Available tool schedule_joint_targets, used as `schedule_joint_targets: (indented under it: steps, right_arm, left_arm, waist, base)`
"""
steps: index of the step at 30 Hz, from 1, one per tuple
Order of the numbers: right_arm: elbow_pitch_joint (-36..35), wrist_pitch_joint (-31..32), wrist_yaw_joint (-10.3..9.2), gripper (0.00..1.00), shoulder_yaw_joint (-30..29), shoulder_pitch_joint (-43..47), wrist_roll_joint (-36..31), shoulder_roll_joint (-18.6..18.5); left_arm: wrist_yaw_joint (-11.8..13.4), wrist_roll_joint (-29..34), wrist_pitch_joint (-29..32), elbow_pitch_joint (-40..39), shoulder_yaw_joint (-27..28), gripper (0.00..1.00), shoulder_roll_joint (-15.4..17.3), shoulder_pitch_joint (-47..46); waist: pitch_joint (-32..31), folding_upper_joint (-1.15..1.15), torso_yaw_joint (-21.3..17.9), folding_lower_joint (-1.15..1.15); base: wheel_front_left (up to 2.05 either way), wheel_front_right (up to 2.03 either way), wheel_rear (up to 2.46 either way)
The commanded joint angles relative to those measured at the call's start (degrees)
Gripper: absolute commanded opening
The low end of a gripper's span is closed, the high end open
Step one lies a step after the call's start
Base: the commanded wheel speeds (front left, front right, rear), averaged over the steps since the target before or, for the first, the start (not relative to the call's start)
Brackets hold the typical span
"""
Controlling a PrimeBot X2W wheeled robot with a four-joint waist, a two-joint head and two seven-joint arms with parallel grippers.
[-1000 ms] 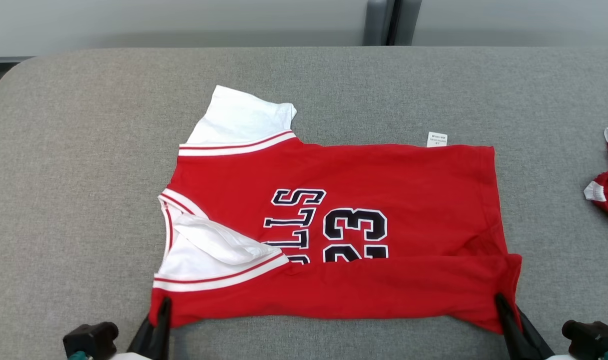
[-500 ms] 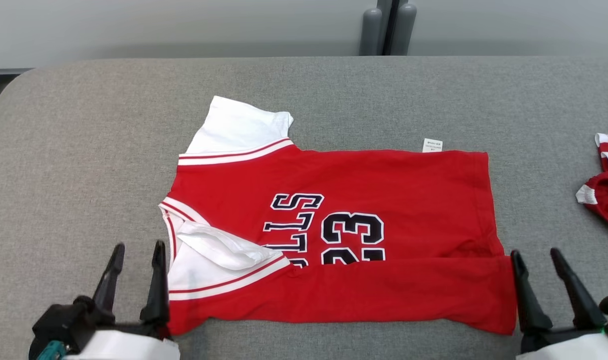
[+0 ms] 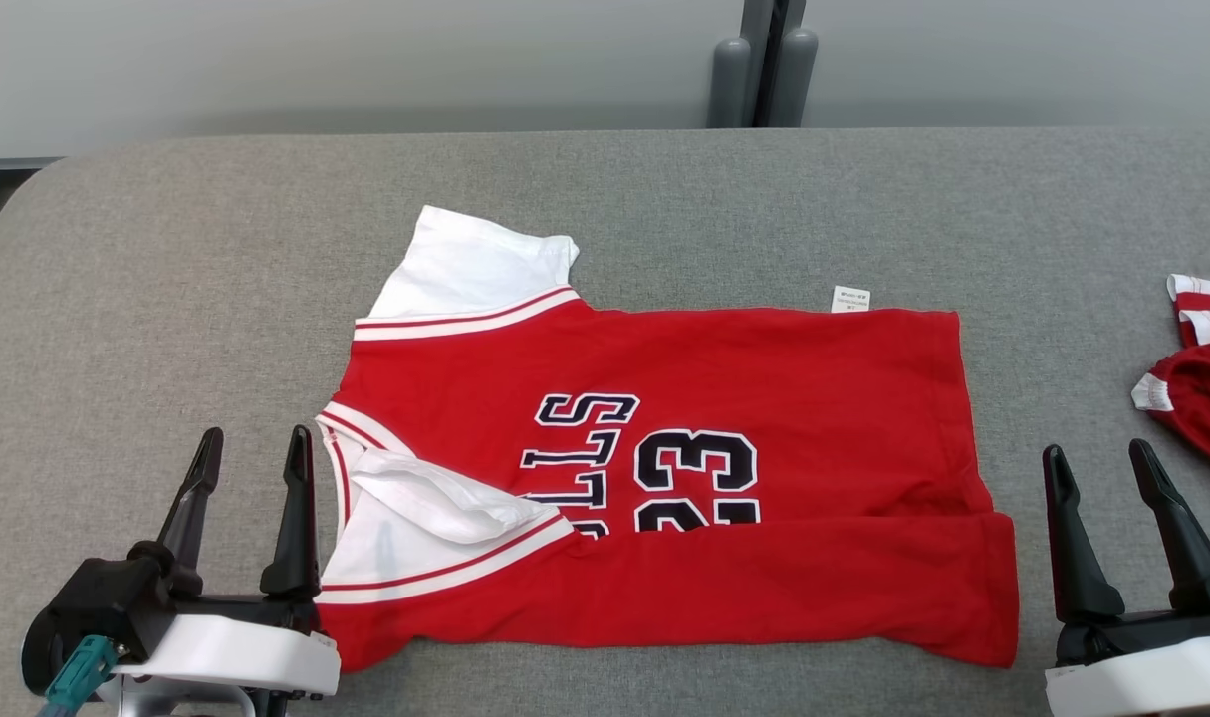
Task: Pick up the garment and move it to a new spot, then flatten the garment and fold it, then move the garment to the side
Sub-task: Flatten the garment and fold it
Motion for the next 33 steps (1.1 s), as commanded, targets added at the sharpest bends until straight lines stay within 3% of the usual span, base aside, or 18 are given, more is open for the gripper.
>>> schedule_joint_targets:
  steps: [1, 9, 17, 25, 33]
  right_arm:
    - [-0.25, -0.08, 0.01, 1.0, -0.39, 0.43, -0.21, -0.01]
    - [-0.84, -0.72, 0.01, 1.0, -0.31, -0.53, 0.07, 0.42]
    - [-2.0, -1.35, 0.01, 1.0, -0.2, -4.23, 0.88, 0.52]
    - [-0.87, -3.14, 0.01, 1.0, 2.1, -10.9, 1.97, 0.18]
    - [2.26, -4.91, 0.01, 1.0, 4.52, -16.53, 3.31, -0.41]
  left_arm:
    - [0.36, 0.14, 0.18, -0.15, 0.13, 1.0, 0.66, 0.16]
    - [0.37, -0.09, 0.88, -0.89, -0.13, 1.0, 1.04, -1.85]
    - [-2.61, -2.07, 5.13, 1.32, -1.73, 1.0, 1.18, -16.92]
    - [-8.0, -5.39, 11.1, 18.28, -3.8, 1.0, 1.59, -36.67]
    - [-10.4, -6.6, 14.85, 36.53, -5.61, 1.0, 3.55, -48.51]
  waist:
    - [0.25, 0.0, -0.08, 0.0]
    - [1.73, 0.0, -0.32, 0.0]
    - [7.09, 0.0, -1.07, 0.0]
    - [15.11, 0.0, -4.35, 0.0]
    - [19.97, 0.0, -7.59, 0.0]
  base:
    - [0.0, 0.0, 0.0]
    - [0.0, 0.0, 0.0]
    - [0.0, 0.0, 0.0]
    - [0.0, 0.0, 0.0]
    - [0.0, 0.0, 0.0]
